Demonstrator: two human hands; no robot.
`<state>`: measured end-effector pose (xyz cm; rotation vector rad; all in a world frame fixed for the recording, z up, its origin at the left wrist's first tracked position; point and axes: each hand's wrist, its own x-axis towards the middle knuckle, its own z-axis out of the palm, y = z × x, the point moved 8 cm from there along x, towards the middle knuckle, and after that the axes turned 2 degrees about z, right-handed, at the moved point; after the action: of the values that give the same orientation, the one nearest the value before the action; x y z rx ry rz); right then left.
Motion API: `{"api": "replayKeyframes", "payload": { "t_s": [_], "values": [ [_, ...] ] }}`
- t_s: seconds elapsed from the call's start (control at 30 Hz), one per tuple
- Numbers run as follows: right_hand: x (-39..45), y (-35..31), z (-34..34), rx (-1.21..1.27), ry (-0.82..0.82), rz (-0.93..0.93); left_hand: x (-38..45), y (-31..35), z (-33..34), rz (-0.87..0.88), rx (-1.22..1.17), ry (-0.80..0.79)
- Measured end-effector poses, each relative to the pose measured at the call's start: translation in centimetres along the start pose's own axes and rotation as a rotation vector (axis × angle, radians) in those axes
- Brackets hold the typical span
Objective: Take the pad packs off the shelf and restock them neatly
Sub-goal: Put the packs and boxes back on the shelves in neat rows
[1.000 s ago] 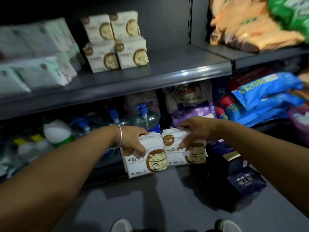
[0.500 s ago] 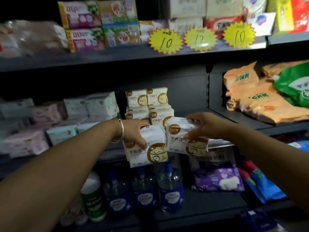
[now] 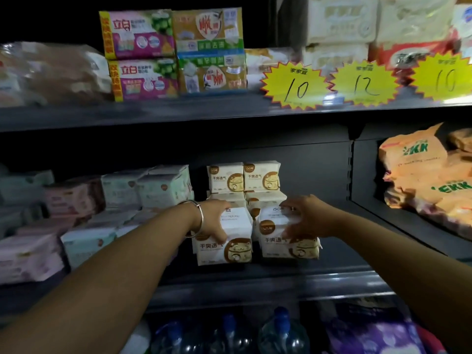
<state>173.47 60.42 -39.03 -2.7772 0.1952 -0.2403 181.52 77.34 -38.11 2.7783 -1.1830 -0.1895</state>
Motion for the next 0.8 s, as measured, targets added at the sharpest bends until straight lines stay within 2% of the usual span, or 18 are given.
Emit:
{"api": "replayKeyframes", "payload": {
  "t_s": [0.2,0.43,0.53,0.7,0.8],
  "values": [
    [2.7,1.5,2.1,-0.064,0.018,0.002,4.4,-2.0,2.0,-0.001,0.124,-0.007],
    [1.8,2.6,2.9,-0.123,0.078,0.080,5.2,-2.5,3.5,-0.022,0.191,0.000],
    [0.7,2.4,2.1,-0.169,0.149,0.083,4.5,-1.1,3.1,0.004,0.254,0.111],
    [-3.2,2.0,1.2,-0.208,0.309,0.031,1.7,3.7,3.2,0.135,0.148,0.299],
    [-6.9,2.2,1.8,-0.220,0.333,0.002,-0.3,7.1,4.8,0.196,0.106,0.374]
  ]
}}
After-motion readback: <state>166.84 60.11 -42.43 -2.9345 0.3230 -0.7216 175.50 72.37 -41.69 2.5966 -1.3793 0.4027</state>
